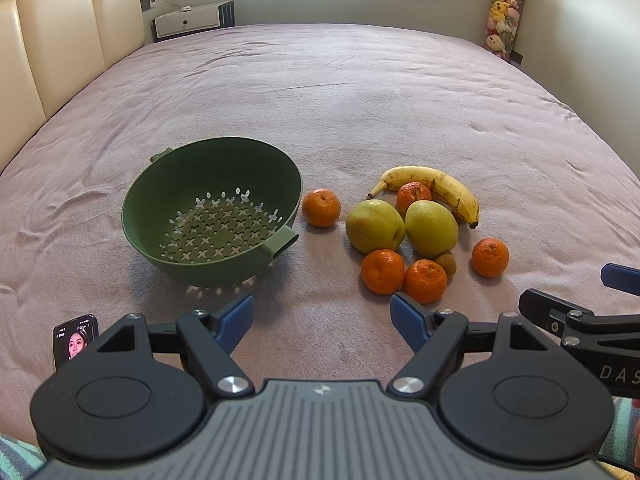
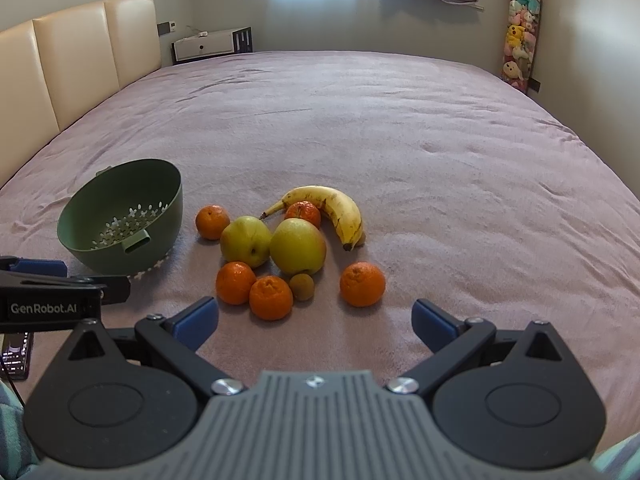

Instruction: Organize fruits

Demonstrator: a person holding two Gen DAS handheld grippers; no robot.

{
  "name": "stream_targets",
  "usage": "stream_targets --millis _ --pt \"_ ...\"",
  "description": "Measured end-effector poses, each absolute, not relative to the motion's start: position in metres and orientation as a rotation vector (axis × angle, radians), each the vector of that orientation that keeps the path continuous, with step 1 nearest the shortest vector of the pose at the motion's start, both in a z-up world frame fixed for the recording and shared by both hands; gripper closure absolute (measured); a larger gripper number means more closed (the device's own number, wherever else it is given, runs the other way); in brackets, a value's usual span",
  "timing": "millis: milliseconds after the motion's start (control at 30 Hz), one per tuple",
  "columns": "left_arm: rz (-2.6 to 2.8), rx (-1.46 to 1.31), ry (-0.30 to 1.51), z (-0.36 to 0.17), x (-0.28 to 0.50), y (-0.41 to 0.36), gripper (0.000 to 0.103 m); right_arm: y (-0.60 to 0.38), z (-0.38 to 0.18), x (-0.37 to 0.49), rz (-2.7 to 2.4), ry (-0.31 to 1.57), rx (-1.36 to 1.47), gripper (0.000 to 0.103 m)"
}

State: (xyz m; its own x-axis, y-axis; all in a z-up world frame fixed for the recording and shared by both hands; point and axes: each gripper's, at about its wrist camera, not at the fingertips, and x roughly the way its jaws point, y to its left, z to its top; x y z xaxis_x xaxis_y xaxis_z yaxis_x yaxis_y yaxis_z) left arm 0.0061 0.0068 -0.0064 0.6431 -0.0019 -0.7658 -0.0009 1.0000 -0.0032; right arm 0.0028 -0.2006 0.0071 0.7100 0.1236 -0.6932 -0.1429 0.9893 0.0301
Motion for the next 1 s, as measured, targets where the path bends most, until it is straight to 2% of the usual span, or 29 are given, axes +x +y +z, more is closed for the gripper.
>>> stream_targets --millis 1000 --pt "-0.001 -0.004 0.873 -0.0061 0.0064 0.0068 0.012 -0.2011 0.0039 0.0069 0.147 0.786 -0.014 0.004"
